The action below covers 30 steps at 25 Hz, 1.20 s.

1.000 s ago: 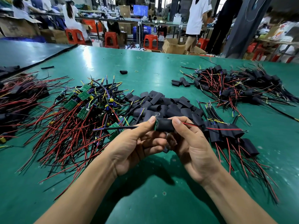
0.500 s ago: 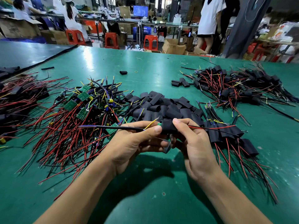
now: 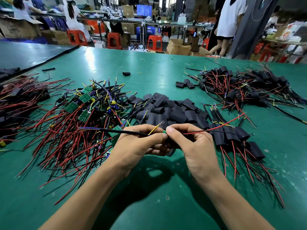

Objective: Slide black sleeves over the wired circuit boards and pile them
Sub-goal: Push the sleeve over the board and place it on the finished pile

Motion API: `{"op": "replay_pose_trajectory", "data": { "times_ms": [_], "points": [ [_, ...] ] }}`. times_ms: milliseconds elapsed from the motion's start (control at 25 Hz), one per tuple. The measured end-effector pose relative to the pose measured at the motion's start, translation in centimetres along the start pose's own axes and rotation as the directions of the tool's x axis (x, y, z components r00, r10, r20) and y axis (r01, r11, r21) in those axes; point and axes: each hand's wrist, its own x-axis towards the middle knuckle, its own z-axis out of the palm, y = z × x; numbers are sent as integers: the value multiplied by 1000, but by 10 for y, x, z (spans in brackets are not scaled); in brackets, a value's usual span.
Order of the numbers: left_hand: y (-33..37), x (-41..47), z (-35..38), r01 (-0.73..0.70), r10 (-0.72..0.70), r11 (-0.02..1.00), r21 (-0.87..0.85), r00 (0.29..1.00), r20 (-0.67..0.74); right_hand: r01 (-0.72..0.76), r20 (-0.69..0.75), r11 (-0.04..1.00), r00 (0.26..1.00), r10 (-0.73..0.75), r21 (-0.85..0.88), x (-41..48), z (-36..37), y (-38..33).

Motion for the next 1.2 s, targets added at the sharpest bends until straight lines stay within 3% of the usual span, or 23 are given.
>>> {"op": "replay_pose_trajectory", "data": {
  "times_ms": [320,520,720,920,1200],
  "points": [
    [-1,1,1,-42,42,999,12,999,-18,-24,-39,995,999,27,92,1,1,-2],
    [-1,0,0,-76,76,993,94,997,9,-92,17,994,996,91,67,1,2,-5],
    [-4,1,1,-99,94,985,141,995,41,-76,-30,997,997,76,-4,0,3,-4],
    [-1,0,-1,-53,51,998,37,997,52,-64,1,996,998,64,62,0,0,-10],
    [-1,0,2,-21,21,1000,-5,999,34,-75,-75,995,994,79,60,3,0,-8]
  ]
}}
